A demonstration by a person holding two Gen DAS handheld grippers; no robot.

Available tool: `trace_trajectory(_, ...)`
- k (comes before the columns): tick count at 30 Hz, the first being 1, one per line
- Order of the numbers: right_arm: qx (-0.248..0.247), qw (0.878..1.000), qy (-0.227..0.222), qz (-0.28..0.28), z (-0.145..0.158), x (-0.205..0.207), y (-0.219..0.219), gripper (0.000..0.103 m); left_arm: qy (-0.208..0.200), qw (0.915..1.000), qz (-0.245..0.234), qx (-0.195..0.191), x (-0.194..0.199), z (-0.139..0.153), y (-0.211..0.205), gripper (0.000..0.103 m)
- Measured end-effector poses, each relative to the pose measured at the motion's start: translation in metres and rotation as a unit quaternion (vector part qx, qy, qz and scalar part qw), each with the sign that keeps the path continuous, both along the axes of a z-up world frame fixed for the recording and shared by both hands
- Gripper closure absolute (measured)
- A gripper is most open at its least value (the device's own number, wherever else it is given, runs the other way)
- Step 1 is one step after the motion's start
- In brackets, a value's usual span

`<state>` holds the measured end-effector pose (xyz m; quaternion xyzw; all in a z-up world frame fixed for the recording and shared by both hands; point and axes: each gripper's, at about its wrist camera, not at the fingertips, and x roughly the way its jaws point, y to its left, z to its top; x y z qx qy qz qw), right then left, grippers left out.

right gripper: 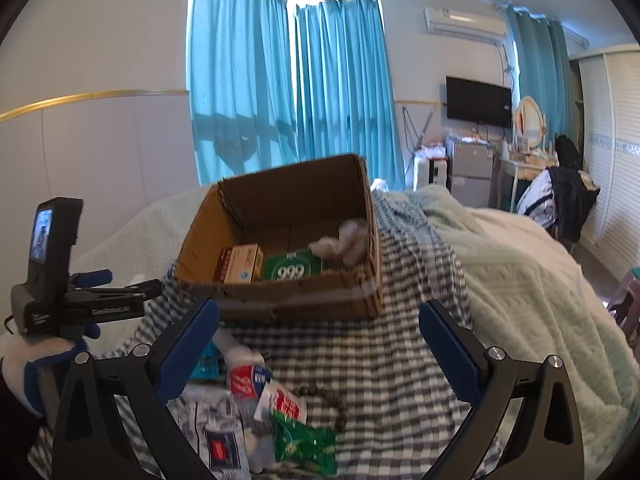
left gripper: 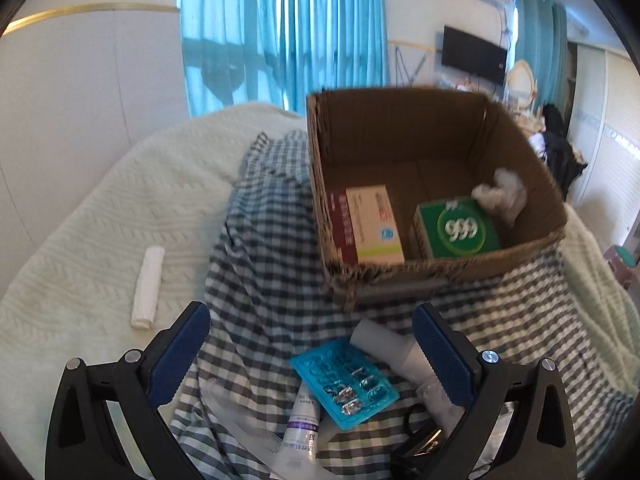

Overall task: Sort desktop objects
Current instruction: 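Move both tools back down toward the remaining items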

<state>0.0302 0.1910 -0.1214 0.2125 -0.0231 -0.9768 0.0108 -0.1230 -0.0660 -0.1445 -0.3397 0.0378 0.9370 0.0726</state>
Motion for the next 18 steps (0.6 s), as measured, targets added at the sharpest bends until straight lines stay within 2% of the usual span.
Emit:
trace_trajectory(8, 0.004, 0.998, -0.055, 0.0, -0.026, -0.003, 0.005, 0.003, -0.046, 0.9981, 0.001, -0.041, -0.014, -0.042, 0.02, 0.0)
trace_trajectory(11, -0.005, 0.995, -0.095, 0.008, -0.037, -0.009, 0.009, 0.013, -0.069, 0.9965, 0.001, -0.048, -0.022, -0.055, 0.025, 0.0)
trace_trajectory(18, -0.001, 0.988, -0.154, 0.028, -0.065, -0.019, 0.004, 0.013, -0.13, 0.9896, 0.007, -0.06, -0.04, -0.091, 0.03, 0.0)
